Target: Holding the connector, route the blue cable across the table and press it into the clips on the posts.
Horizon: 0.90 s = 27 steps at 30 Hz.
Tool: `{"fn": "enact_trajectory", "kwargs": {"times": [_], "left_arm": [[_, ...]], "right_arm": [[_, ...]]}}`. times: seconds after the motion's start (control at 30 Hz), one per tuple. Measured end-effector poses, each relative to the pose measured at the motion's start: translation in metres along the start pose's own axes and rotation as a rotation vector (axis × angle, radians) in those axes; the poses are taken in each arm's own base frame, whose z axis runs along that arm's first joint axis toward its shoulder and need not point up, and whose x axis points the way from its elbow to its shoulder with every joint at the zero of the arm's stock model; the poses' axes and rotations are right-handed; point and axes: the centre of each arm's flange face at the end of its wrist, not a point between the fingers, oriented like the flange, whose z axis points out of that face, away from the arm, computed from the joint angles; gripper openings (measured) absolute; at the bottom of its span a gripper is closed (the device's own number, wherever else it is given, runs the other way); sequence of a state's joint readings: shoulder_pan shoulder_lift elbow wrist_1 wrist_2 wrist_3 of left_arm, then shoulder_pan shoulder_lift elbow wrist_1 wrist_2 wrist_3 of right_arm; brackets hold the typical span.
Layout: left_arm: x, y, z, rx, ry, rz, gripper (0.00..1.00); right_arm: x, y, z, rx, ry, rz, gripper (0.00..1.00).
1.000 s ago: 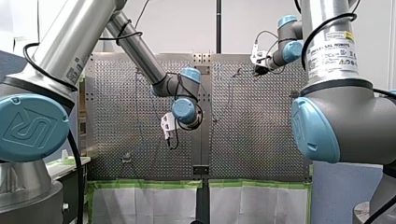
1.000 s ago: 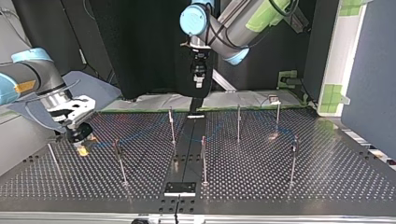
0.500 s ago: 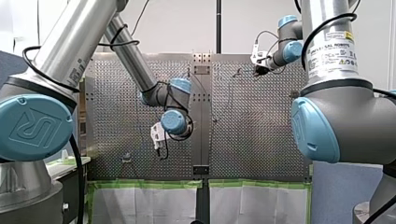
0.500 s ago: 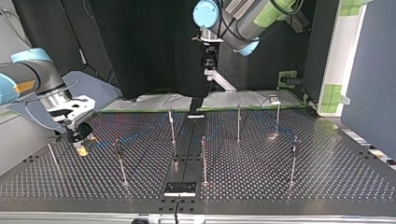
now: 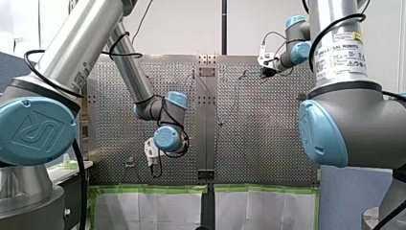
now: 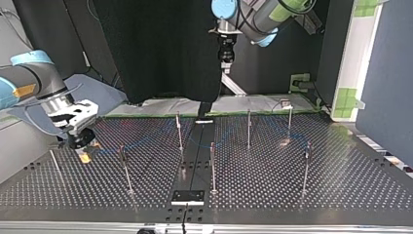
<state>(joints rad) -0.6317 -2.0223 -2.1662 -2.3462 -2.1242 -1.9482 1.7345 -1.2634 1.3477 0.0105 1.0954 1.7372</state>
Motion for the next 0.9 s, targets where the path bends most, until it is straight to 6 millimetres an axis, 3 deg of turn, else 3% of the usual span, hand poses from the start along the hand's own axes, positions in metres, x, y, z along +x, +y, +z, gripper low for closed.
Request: {"fn": "enact_trajectory", "kwargs": {"times": [0.4,0.9], "left_arm": [[0.018,0.025,-0.024,-0.004,-0.001,0.000,1.00],[0.019,0.027,-0.025,-0.006,-0.001,-0.001,1.00]], "right_arm": [[0.000,0.002,0.000,-0.003,0.002,0.001,0.00],[0.001,0.002,0.000,-0.003,0.002,0.001,0.00]]}}
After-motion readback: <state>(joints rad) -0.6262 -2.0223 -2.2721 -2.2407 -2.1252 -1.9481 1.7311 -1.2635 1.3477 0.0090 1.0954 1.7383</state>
